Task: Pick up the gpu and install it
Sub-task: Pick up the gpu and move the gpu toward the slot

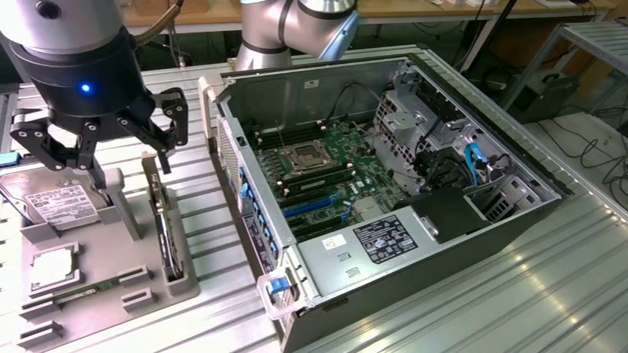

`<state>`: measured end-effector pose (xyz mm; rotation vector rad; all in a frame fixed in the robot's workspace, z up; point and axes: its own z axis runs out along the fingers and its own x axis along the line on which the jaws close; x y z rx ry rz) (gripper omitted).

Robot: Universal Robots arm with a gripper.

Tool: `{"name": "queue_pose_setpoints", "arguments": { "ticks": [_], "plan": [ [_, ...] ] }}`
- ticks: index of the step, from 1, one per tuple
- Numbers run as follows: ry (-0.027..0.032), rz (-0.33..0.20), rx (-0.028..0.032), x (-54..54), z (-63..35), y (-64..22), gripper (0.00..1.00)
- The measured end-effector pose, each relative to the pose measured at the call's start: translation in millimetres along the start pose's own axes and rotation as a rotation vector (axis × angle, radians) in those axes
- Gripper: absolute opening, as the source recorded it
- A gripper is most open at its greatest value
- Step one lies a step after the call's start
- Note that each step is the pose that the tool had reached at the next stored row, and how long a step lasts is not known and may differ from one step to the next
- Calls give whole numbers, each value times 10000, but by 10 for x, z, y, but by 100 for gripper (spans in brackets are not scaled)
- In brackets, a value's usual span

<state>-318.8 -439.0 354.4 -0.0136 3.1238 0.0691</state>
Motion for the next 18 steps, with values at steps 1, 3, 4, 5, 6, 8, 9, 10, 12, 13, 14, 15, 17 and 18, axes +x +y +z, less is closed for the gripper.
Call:
{"name": "queue_pose_setpoints", "arguments": {
  "ticks": [1, 3, 4, 5, 6, 8, 9, 10, 12, 13, 14, 15, 17, 18],
  "plan": [
    [0, 0, 0, 0, 10, -1, 72],
    [2, 0, 1, 0, 22, -1, 72],
    [3, 0, 2, 0, 24, -1, 72],
    [2, 1, 1, 1, 27, -1, 72],
    [2, 0, 2, 0, 32, -2, 72],
    [0, -2, 14, -1, 38, -2, 72],
    [1, -2, 24, 0, 41, -3, 72],
    [1, -1, 33, 1, 45, -2, 72],
    [1, -1, 34, 1, 55, -3, 72],
    [3, -1, 35, 1, 60, -3, 72],
    [7, -1, 35, 1, 66, -3, 72],
    [16, 1, 34, 2, 75, -3, 72],
    [63, 2, 34, 1, 95, -7, 72],
    [106, 3, 33, 1, 105, -9, 72]
  ]
}}
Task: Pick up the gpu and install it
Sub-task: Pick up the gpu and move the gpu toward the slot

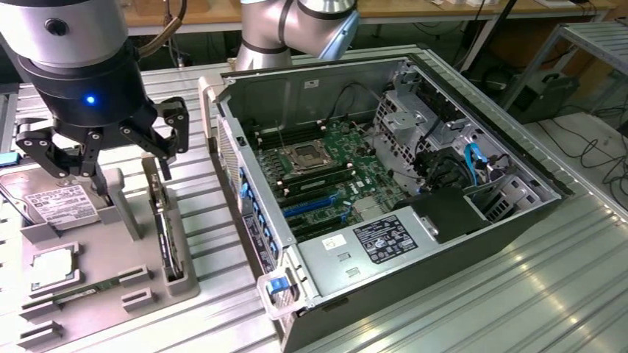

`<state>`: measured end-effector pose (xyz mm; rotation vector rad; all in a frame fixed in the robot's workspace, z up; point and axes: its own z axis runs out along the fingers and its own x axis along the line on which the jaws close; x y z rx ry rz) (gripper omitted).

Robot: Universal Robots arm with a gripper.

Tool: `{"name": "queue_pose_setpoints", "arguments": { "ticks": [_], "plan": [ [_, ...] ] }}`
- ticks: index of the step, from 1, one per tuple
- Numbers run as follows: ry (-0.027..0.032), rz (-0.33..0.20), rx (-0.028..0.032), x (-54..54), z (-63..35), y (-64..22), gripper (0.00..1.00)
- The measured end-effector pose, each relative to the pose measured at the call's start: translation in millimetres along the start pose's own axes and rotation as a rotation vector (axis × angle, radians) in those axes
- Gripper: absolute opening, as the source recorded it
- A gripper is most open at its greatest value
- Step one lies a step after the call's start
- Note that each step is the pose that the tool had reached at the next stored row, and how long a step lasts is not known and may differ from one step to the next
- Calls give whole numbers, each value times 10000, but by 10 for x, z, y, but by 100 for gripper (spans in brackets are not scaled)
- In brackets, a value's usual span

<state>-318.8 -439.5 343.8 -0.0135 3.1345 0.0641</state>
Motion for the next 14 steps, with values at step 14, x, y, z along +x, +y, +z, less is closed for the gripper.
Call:
{"name": "queue_pose_setpoints", "arguments": {
  "ticks": [14],
  "plan": [
    [453, 20, -2, -8, 115, -28, 72]
  ]
}}
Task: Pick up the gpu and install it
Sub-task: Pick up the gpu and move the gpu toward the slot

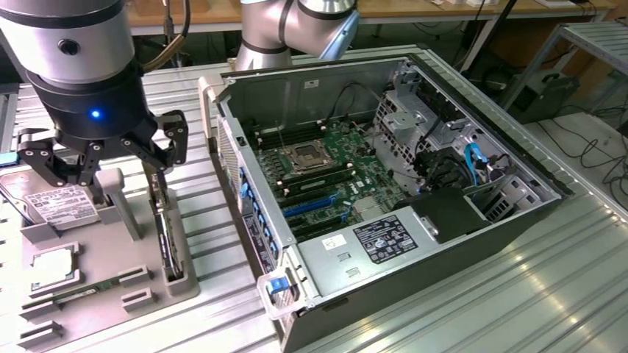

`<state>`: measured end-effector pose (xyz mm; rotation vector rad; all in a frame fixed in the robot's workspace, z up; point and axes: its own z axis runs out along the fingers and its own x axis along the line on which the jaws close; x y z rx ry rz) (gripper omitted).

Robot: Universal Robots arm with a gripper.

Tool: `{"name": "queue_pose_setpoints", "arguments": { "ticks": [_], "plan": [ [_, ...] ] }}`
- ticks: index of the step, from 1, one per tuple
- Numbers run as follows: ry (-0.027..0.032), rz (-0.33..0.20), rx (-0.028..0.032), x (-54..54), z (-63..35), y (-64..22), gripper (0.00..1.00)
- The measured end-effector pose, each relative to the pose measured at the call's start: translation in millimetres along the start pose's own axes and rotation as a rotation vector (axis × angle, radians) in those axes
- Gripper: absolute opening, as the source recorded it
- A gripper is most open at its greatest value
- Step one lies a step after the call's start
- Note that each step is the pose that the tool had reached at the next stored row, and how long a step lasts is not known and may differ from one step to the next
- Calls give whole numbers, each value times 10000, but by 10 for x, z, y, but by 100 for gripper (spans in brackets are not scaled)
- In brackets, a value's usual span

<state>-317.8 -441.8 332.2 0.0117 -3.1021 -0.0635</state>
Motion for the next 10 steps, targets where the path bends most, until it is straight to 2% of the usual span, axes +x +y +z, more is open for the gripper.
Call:
{"name": "queue_pose_setpoints", "arguments": {
  "ticks": [2, 10],
  "plan": [
    [45, 3, -2, -1, 12, -1, 72],
    [56, 2, -1, -3, 34, -3, 72]
  ]
}}
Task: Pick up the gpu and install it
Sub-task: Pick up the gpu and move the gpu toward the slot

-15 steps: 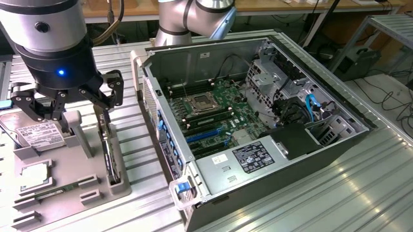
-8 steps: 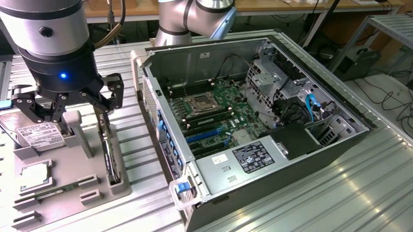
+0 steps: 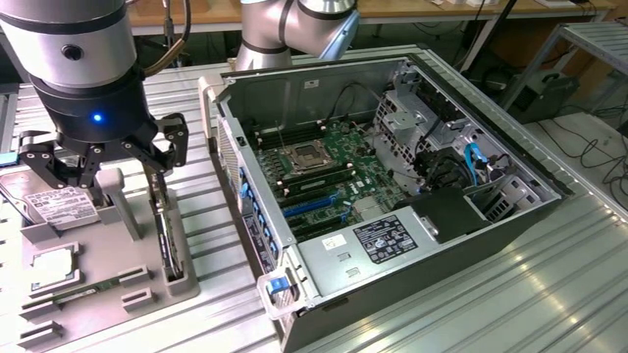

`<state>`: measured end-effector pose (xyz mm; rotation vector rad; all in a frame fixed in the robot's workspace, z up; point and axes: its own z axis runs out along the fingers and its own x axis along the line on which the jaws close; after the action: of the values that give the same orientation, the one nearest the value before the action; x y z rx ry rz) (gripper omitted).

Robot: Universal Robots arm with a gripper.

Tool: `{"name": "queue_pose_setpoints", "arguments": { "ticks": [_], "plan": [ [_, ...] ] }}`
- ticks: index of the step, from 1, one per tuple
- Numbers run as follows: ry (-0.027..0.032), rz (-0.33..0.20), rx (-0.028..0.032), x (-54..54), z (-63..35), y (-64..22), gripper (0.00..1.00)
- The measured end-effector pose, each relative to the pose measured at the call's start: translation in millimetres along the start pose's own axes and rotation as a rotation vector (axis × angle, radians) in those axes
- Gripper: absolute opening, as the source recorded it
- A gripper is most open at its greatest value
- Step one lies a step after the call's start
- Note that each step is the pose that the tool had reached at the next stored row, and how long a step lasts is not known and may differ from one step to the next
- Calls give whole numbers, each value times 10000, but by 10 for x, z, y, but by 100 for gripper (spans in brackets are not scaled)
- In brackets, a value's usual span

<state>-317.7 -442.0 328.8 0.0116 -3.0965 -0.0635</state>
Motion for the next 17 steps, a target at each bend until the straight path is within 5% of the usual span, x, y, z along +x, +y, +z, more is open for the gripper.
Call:
{"name": "queue_pose_setpoints", "arguments": {
  "ticks": [17],
  "plan": [
    [46, 2, -1, -3, 70, -3, 72]
  ]
}}
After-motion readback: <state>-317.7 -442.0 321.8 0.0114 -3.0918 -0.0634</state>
